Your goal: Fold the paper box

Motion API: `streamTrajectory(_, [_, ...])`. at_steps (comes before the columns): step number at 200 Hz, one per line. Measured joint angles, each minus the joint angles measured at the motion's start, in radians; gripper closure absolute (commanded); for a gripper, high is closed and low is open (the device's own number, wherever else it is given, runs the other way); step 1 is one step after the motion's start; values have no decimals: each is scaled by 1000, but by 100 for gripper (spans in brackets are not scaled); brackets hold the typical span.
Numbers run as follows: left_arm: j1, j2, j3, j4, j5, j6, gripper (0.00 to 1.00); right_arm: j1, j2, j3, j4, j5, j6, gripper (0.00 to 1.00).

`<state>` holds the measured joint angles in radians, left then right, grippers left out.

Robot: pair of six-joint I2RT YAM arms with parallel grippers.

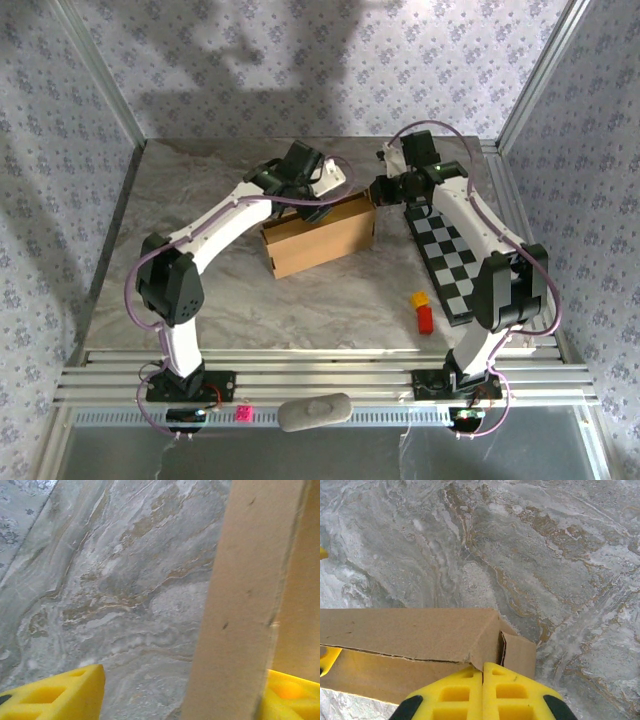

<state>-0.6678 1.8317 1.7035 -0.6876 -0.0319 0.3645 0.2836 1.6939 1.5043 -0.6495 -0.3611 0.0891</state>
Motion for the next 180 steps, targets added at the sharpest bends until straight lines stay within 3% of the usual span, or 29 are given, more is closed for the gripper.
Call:
streamTrajectory(80, [0,-61,0,-51,77,-116,36,18,0,6,-5,34,-1,100])
streamTrajectory(100, [5,-74,40,-83,70,-283,47,18,0,6,-4,35,-3,100])
streamTrajectory(143, [98,-142,123,-174,89,-896,59,23,0,3,7,45,-3,100])
streamTrajectory(161, [132,-193,123,-237,67,-993,61,30,0,-2,21,58,-3,100])
streamTrajectory(180, [148,-231,122,-331,31,-1001,62,35,0,-2,27,70,-3,100])
